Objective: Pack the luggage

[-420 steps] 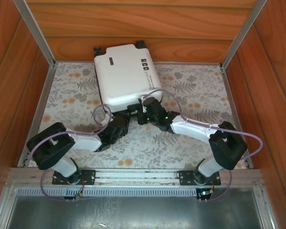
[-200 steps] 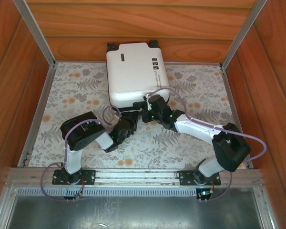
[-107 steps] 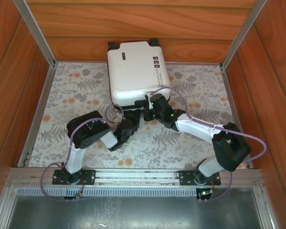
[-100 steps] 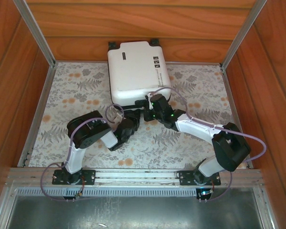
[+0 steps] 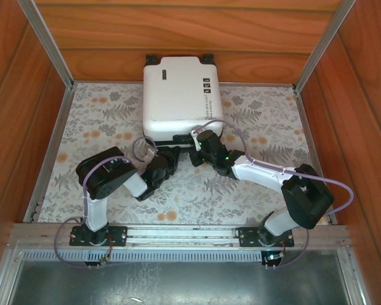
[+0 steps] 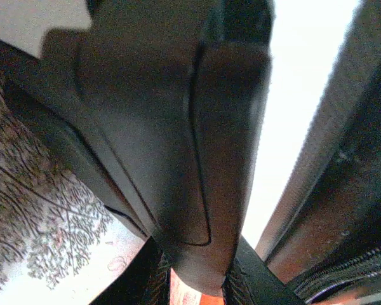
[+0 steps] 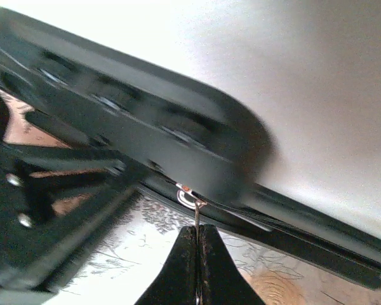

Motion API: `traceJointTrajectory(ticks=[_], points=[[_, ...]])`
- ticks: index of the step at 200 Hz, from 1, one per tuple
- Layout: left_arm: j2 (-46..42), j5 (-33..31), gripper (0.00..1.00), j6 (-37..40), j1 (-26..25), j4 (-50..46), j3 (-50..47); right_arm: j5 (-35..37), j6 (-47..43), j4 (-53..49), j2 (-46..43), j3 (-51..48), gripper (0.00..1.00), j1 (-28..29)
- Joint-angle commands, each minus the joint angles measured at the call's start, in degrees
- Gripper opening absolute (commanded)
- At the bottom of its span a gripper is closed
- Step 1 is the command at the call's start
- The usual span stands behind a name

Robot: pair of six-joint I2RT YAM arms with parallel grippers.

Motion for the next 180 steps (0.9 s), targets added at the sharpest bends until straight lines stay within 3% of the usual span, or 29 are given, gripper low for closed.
traceJointTrajectory(ticks=[1,33,56,106,144,180], points=[[-2.3,-10.8,0.0,8.1,7.2,-6.8,-3.4,5.9,-3.6,-8.6,-3.7,-3.1,0.0,0.5],[-10.5,-9.4,0.0,9.8,12.0,-12.6,-8.5,10.7,-6.7,-7.2,-6.7,-5.5,0.0,0.5],[-19.3,-8.1,0.0,12.6,15.7,-21.9,-11.0,13.2,-9.7,-3.4,-9.1,-8.2,0.0,0.2],[-37.8,-4.5,0.0,19.6,22.3,-47.1,-11.5,4.6,-9.2,-2.4,-9.0,-7.0,0.0,-7.7],[-40.2,1.0,0.0,20.3,26.1,-50.2,-13.2,1.0,-8.4,-1.3,-4.8,-3.4,0.0,-12.8],[-40.4,4.7,0.0,20.7,26.2,-50.8,-14.2,-1.7,-9.0,-1.0,-2.1,0.2,0.0,-17.1]])
